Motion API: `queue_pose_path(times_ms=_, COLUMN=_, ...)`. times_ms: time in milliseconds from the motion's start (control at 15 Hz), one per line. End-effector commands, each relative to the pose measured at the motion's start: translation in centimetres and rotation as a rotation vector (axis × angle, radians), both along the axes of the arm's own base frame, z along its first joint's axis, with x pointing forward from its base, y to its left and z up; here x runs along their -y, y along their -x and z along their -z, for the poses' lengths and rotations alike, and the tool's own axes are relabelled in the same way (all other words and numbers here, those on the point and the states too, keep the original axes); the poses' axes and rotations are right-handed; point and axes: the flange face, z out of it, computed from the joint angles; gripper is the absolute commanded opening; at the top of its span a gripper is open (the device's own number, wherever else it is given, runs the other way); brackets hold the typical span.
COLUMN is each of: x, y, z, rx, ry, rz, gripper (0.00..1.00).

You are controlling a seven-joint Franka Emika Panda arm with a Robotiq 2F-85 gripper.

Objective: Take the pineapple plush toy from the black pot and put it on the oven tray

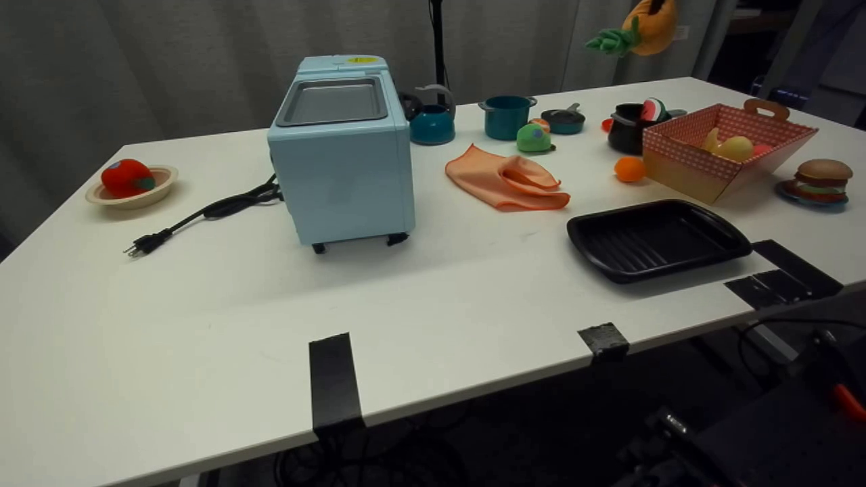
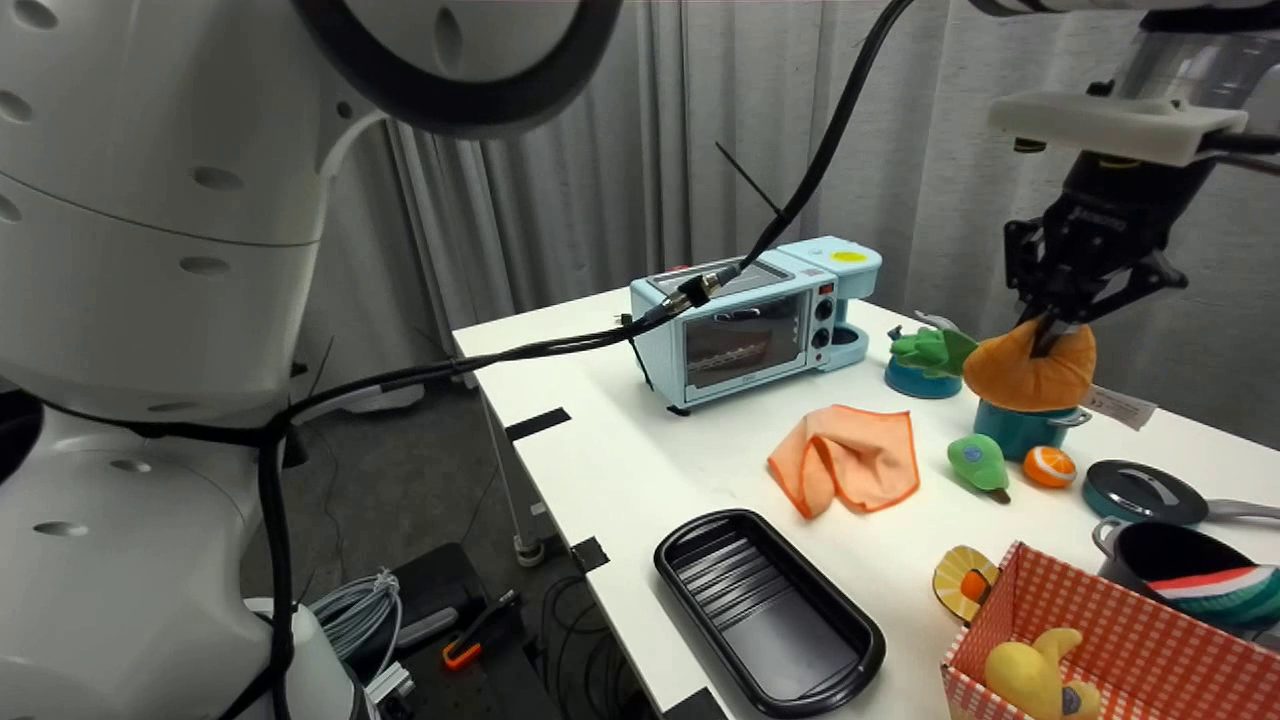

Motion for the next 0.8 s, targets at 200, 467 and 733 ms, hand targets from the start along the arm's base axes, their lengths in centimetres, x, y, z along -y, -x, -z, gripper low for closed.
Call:
queue_pose_path(times_ms=200, x=-4.1, y=6.2, z=0.8, rx=-0.028, ry=-0.038, rz=-0.149, gripper=0.03)
queue_pose_path(times_ms=467, x=-7.2, y=8.8, z=3.2, rx=-0.024, ry=-0.018, rz=-0.167, gripper=0.03)
queue_pose_path(times_ms=733, x=-10.4, y=11.8, z=6.5, rx=0.002, ry=0.008, rz=-0.182, gripper=0.03)
